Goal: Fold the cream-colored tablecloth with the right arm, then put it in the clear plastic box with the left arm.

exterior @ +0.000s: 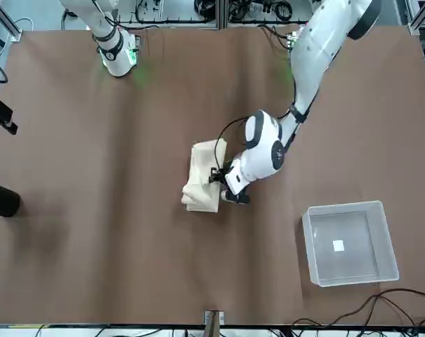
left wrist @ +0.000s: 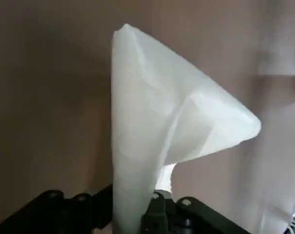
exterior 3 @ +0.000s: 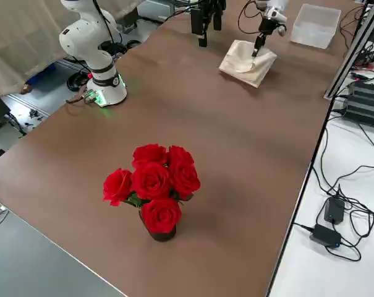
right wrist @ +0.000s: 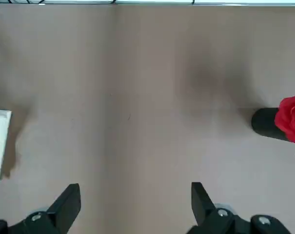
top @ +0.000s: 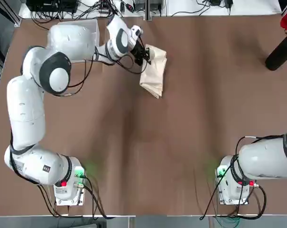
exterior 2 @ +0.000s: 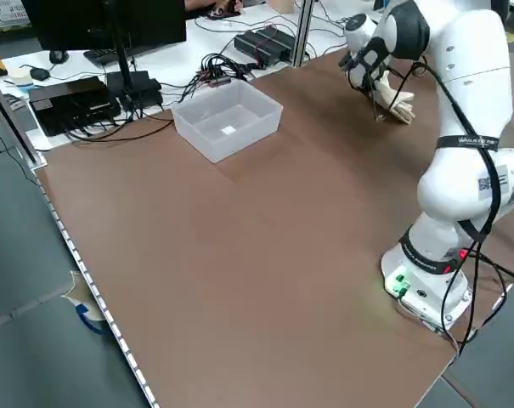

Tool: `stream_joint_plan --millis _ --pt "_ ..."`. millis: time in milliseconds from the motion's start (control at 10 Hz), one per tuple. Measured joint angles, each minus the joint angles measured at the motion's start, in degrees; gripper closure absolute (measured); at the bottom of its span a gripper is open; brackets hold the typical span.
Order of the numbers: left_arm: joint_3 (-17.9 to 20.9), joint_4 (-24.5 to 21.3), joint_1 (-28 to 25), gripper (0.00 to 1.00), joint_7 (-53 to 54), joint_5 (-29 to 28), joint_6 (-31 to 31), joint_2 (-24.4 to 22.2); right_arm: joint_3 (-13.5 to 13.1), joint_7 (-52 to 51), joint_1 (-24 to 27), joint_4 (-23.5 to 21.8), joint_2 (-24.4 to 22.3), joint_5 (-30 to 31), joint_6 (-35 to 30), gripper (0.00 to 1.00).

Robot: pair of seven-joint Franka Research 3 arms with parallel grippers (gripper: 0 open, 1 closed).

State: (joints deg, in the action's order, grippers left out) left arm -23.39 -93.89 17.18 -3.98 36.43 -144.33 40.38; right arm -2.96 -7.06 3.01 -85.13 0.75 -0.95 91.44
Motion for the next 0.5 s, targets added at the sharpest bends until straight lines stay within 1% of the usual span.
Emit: stream_joint_plan --millis 300,500 --pt "0.9 -0.3 -4.4 0.85 2.5 0.0 10.9 -4.9 0.0 -0.1 0.0 0.0 0.0 0.0 0.1 0.00" --pt "2.5 -0.3 -7.9 0.85 5.9 0.0 19.9 -8.0 0.1 -0.4 -0.2 0.0 -0.2 0.0 0.1 0.00"
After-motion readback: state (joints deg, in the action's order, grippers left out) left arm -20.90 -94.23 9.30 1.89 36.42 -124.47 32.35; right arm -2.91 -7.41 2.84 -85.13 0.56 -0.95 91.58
